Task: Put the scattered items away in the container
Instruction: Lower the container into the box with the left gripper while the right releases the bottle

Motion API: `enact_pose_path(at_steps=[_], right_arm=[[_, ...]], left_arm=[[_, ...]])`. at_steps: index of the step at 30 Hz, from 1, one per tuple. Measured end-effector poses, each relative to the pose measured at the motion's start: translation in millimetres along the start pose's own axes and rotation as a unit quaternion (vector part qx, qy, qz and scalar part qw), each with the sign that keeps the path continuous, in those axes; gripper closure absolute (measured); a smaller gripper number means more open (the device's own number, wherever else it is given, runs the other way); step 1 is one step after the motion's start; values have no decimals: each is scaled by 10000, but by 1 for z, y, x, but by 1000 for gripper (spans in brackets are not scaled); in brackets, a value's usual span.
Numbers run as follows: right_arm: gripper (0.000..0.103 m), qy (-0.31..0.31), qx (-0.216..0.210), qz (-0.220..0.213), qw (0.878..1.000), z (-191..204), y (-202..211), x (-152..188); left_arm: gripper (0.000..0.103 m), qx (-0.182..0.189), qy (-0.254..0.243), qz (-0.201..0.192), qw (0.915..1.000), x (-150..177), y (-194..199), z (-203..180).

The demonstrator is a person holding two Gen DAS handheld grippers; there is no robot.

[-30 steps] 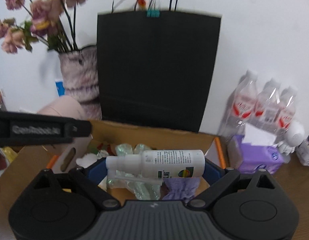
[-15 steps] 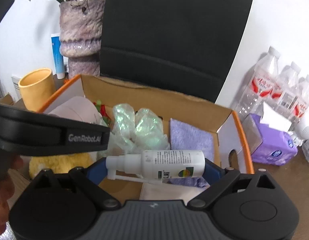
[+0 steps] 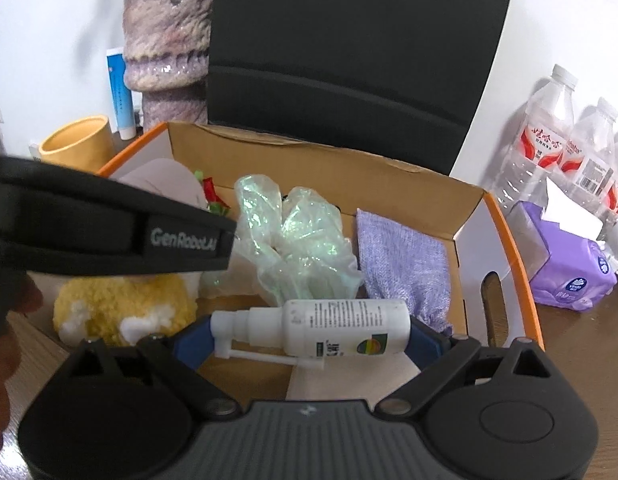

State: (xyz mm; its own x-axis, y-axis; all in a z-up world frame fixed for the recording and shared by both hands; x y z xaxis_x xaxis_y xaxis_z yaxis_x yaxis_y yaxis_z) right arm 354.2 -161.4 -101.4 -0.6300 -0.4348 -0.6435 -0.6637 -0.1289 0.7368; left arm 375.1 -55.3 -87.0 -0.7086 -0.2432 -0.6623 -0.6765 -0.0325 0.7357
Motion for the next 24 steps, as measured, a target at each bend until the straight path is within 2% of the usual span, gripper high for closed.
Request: enact_pose_path(at_steps=[4, 5, 6, 7, 10, 13, 18, 24], right_arm=[[4, -70, -156, -34, 9998, -2, 0, 2], [0, -69, -187, -47, 9998, -2, 0, 2], [0, -55, -210, -63, 9997, -2, 0, 3], [0, -42, -233, -80, 9997, -1, 1, 3], [0, -51, -305, -156, 9994, 1, 3, 4], [0, -116, -356, -271, 9989, 1, 9, 3], [0, -240, -357, -599, 9973, 1, 23, 0], [0, -236, -293, -806, 9960, 0, 42, -3]], left_arm=[[45, -11, 118, 9, 9999, -1, -1, 2], [38, -14, 155, 21, 9999, -1, -1, 3], [33, -14, 215, 25, 9998, -1, 0, 4], [22, -4, 276, 1, 9996, -2, 0, 6], [16, 90, 420, -113, 9990, -5, 5, 10], [2, 124, 501, -288, 9982, -8, 13, 11], [0, 202, 560, -557, 9967, -15, 30, 9], [0, 269, 637, -701, 9951, -18, 50, 12]])
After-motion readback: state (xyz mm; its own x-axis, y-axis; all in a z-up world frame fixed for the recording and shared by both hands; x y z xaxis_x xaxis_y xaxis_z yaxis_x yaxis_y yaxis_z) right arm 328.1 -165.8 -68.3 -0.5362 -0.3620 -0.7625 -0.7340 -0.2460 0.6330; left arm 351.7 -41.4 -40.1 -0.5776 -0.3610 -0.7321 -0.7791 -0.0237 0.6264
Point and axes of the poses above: each gripper's, at about its wrist camera, not at the fingertips, and y roughly against the way its jaws point, z to its left, x to its underside, the point moved 7 cm from there along -y, roughly the way its jaws point, and after that the axes turned 11 degrees about y, right-handed, at the moved point
